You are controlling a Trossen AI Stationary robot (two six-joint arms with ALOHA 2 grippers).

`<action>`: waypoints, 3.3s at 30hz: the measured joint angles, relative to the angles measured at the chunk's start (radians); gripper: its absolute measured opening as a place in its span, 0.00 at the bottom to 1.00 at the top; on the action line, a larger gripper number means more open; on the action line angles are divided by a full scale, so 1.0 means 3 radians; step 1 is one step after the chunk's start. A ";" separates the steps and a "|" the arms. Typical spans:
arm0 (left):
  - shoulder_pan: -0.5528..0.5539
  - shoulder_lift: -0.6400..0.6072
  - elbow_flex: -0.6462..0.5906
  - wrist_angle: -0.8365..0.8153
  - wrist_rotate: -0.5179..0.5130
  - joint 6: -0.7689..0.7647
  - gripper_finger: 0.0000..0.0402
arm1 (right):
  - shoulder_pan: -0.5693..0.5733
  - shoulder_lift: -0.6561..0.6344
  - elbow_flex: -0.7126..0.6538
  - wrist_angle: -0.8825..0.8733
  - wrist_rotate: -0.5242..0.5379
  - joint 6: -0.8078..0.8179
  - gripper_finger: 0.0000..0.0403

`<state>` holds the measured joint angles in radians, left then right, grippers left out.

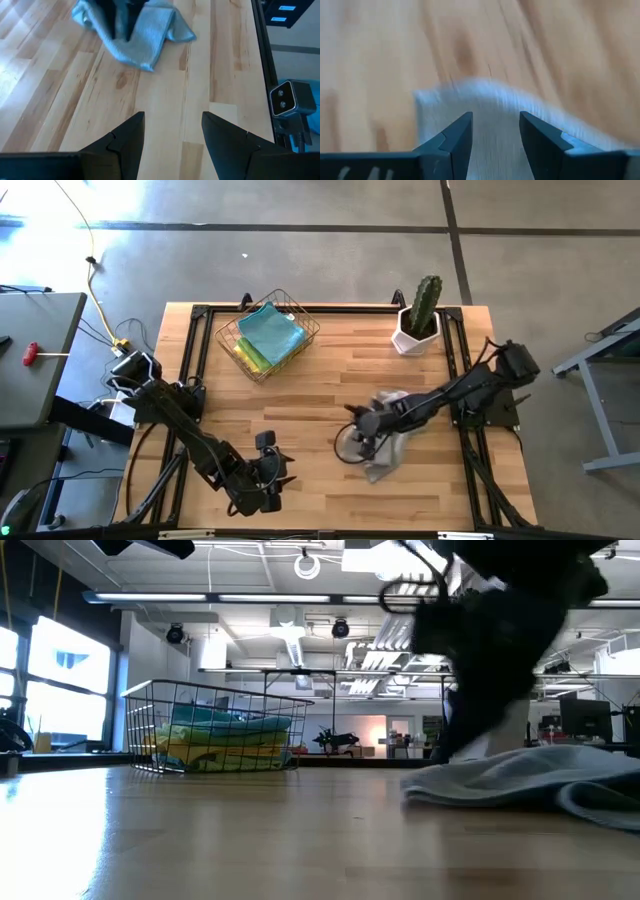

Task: Fold microfiber towels
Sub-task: Fold the gray microfiber towel

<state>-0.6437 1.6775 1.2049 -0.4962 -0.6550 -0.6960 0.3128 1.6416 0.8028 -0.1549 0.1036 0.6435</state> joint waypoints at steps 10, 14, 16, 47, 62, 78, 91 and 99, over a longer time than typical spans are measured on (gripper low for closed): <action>0.0000 0.0000 0.0000 -0.0045 0.0050 -0.0001 0.46 | -0.0045 -0.0308 0.0006 0.0221 -0.0213 0.0105 0.38; 0.0007 0.0000 0.0000 -0.0078 0.0050 0.0068 0.46 | 0.0075 -0.0361 0.0002 -0.0470 -0.0055 0.0689 0.38; 0.0008 0.0000 0.0000 -0.0079 0.0051 0.0107 0.46 | 0.0076 -0.0328 0.0001 -0.0584 0.0144 0.0846 0.38; 0.0192 0.0048 0.0003 -0.0056 0.0257 0.1024 0.46 | -0.0075 -0.0091 0.0000 0.0905 -0.0258 -0.0073 0.34; 0.0921 0.0819 0.0003 0.0868 0.1127 0.2331 0.46 | 0.0868 -0.0007 -0.0001 0.0106 0.0431 0.1388 0.44; 0.1451 0.1101 0.0001 0.0967 0.1776 0.2447 0.46 | 0.1121 0.0127 0.0303 -0.0085 0.0492 0.1532 0.44; 0.1483 0.1145 0.0011 0.0813 0.1758 0.2294 0.42 | 0.1189 0.0802 0.1013 -0.0951 0.0365 0.1519 0.44; 0.1486 0.1150 0.0013 0.0733 0.1872 0.2278 0.23 | 0.1190 0.0993 0.1269 -0.1625 0.0351 0.1517 0.44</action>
<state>-0.1979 2.0226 1.2087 -0.2762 -0.0933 -0.0126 0.6698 1.9396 1.1835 -0.6423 0.2091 1.0987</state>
